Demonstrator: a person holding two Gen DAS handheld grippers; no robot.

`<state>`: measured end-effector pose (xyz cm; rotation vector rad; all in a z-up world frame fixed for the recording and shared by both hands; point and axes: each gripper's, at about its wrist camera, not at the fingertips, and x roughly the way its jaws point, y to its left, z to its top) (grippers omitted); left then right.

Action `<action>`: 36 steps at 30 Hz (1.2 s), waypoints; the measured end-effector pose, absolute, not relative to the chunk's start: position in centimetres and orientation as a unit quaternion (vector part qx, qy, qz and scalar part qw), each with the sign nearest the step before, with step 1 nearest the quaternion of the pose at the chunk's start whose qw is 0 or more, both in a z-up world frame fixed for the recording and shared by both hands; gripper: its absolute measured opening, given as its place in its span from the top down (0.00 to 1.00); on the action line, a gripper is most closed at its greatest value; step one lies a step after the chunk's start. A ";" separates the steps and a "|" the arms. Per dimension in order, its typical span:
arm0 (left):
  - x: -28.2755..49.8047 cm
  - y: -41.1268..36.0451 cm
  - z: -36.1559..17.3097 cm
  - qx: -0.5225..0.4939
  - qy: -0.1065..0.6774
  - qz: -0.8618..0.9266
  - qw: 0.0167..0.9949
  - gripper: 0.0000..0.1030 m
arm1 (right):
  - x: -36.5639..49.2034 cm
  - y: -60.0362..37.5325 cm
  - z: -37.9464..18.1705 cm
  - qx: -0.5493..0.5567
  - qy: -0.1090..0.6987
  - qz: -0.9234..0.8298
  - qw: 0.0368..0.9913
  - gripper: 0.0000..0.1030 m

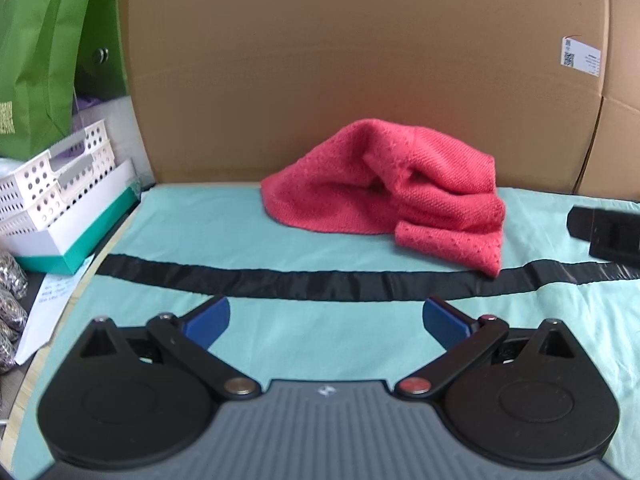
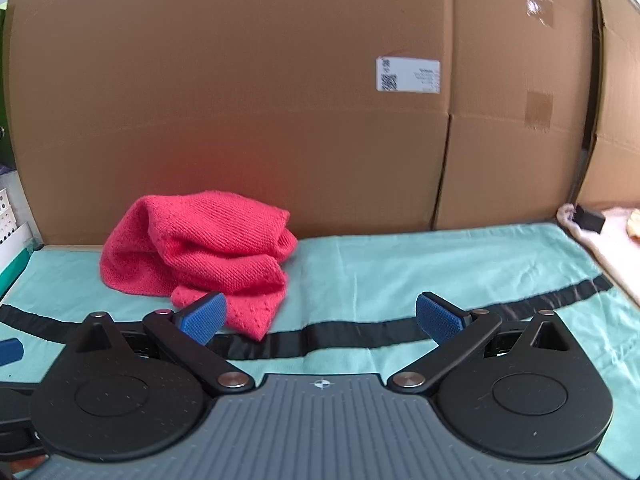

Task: Fold clothes
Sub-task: 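Move both tools toward the crumpled red knitted sweater, then grasp the red sweater with the right gripper and lift it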

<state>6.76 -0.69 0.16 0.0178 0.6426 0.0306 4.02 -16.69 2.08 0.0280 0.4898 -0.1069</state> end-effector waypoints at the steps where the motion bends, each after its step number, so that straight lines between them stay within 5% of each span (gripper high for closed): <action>1: 6.8 -0.7 0.2 0.009 0.316 0.015 0.949 0.01 | 4.1 -16.6 2.2 0.013 0.241 -0.052 0.969 0.00; 16: 7.4 0.1 -0.3 0.005 0.305 0.024 0.952 0.01 | 5.2 -15.1 2.2 0.001 0.228 -0.039 0.973 0.00; 31: 7.5 2.9 -2.5 -0.011 0.310 0.051 0.949 0.01 | 19.4 -7.0 0.0 -0.091 0.264 0.014 0.960 0.00; 36: 7.3 2.6 -3.7 0.012 0.302 0.065 0.951 0.01 | 21.7 -8.7 -1.3 -0.025 0.298 0.025 0.954 0.29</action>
